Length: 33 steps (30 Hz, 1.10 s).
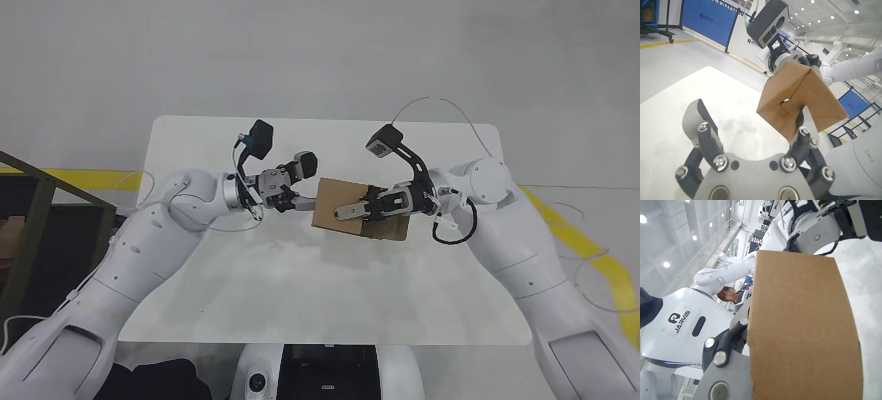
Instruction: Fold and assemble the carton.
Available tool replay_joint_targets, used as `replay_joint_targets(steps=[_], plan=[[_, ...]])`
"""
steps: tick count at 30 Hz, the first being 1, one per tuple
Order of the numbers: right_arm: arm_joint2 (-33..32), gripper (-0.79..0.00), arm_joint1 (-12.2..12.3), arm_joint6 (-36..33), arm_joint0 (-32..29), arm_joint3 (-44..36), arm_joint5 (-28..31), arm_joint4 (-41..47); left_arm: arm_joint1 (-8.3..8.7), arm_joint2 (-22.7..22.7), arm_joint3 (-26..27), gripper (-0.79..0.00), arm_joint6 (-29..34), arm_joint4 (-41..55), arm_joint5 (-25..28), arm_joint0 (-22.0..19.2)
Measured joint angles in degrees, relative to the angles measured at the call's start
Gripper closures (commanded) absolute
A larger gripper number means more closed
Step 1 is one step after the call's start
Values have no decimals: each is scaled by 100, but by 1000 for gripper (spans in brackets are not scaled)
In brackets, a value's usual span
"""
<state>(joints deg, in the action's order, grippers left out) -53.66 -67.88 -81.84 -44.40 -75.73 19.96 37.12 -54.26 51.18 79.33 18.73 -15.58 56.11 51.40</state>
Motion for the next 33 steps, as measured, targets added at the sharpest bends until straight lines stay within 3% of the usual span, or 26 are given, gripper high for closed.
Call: replay_joint_targets(steps=[13, 20, 26, 33], plan=[[-6, 0, -27, -49, 22, 34, 0, 23, -105, -41, -72, -785, 82, 9, 21, -82], [-72, 0, -11, -67, -22, 79, -61, -14, -43, 349, -155, -785, -85, -233, 3, 70], [-60, 0, -13, -108, 32, 369, -304, -61, 14, 807, 43, -785, -527, -836, 79, 307], [196, 0, -116, -151, 238, 1051, -454, -55, 47, 1217, 527, -785, -1596, -2364, 189, 618]])
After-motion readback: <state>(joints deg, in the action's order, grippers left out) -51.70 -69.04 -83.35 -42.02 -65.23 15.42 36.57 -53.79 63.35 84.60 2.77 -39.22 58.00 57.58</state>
